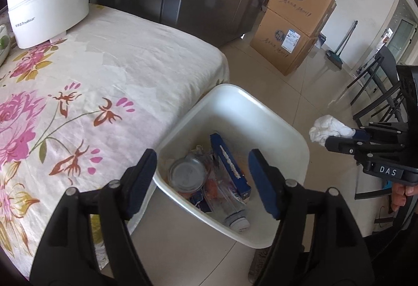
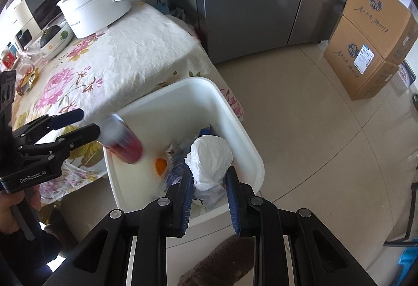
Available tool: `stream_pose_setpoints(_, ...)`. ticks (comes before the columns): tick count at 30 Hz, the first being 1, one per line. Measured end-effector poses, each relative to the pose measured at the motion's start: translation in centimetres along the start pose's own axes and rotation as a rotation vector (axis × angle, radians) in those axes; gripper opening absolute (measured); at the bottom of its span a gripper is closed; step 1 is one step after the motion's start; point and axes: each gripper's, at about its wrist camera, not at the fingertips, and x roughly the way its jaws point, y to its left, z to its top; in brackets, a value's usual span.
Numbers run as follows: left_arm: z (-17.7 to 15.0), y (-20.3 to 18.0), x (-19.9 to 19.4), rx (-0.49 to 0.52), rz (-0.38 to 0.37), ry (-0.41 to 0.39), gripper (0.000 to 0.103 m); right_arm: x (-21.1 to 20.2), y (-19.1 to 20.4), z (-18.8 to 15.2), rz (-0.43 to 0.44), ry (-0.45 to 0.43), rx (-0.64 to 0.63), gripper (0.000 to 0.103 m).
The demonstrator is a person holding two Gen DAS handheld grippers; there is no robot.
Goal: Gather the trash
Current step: 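Open the left gripper to drop the red can into the bin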
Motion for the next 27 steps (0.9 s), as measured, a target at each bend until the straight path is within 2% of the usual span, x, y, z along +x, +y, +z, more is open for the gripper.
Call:
stream_pose_setpoints(13, -0.1, 2.7, -2.1, -0.032, 0.071, -0.003, 0.078, 0.9, 1.6, 0.7, -0.003, 0.017, -0.025, 0.026)
stream_pose_setpoints(16, -0.1, 3.1, -2.6, -0.031, 0.083, -0.004, 0.080, 1.0, 1.8, 0.9, 0.003, 0.023, -0.003, 0.035)
stream_pose_setpoints(18, -0.2, 3.4, -3.0, -0.035, 0.095, -0.007, 0.082, 0.9, 1.9, 1.0, 0.012, 0.019, 0.007, 0.048)
stream_pose_setpoints(23, -0.1, 4.5, -3.7, -0.053, 0.105, -0.011, 0.082, 0.4, 2.6, 1.1, 0.020, 0.005, -0.003, 0.057)
stream_pose_setpoints(27, -0.3, 4.9, -4.2, -0.059, 0.113, -0.014, 0.082, 0.4, 3.1, 1.3, 0.020, 0.004, -0.008, 0.059)
